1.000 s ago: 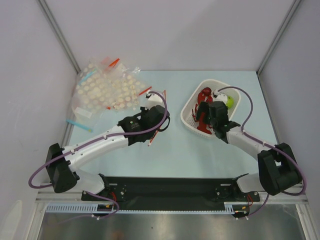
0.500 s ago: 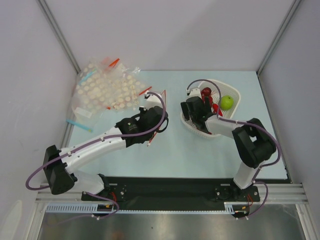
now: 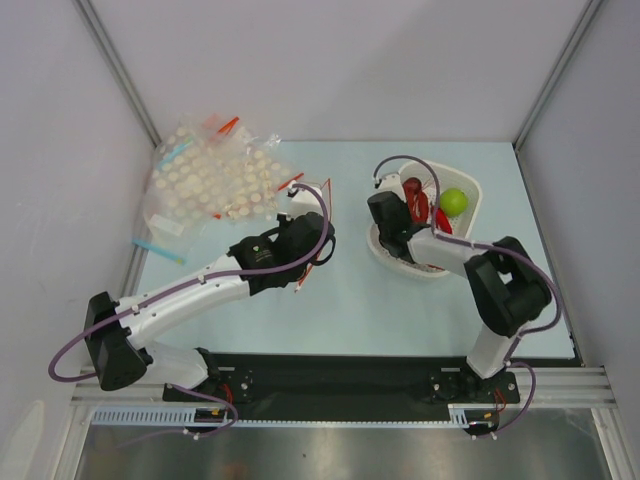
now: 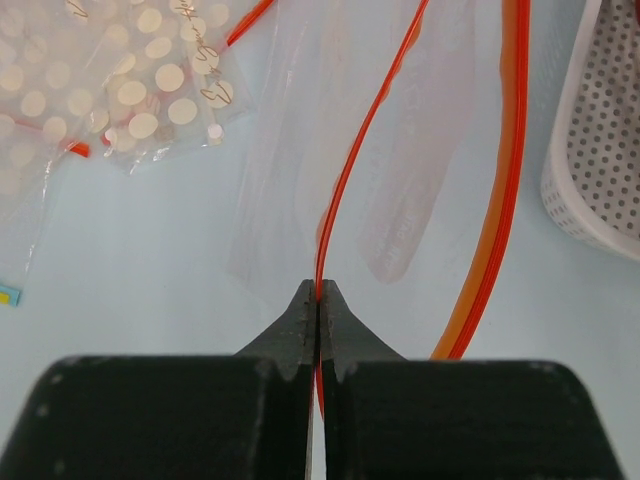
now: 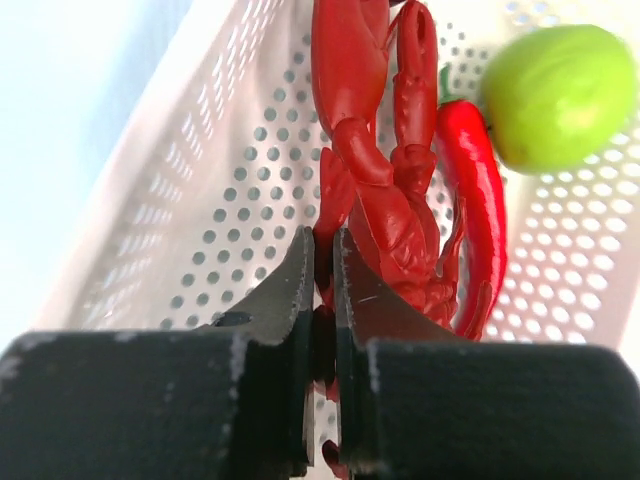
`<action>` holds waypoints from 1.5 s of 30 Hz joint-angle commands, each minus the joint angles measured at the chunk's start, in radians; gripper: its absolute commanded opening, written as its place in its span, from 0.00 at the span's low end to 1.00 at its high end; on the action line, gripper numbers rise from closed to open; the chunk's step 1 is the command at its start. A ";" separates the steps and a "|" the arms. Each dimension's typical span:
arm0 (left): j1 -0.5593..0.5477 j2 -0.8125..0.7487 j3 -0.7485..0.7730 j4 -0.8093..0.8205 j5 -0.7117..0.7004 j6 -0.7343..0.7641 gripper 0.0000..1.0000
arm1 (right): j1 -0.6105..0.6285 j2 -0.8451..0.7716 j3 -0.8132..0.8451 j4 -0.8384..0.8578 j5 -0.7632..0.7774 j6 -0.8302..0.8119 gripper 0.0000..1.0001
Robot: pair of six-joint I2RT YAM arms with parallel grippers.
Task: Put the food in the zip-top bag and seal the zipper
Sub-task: Pick up the fake lobster from the bin.
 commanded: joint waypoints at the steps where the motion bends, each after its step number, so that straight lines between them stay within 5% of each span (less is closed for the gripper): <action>1: -0.005 -0.023 0.000 0.020 -0.028 0.018 0.00 | 0.029 -0.204 -0.059 0.053 0.000 0.043 0.00; 15: -0.007 -0.003 0.005 0.022 -0.029 0.018 0.00 | 0.001 -0.683 -0.280 0.136 -0.386 0.196 0.00; 21: -0.008 -0.003 0.002 0.022 -0.029 0.018 0.00 | -0.196 -0.709 -0.337 0.218 -0.781 0.387 0.00; 26: -0.008 -0.003 0.003 0.022 -0.026 0.017 0.00 | -0.227 -0.691 -0.351 0.318 -1.008 0.473 0.00; 45: -0.004 0.003 -0.073 0.170 -0.152 0.031 0.00 | -0.221 -0.812 -0.343 0.390 -1.321 0.639 0.00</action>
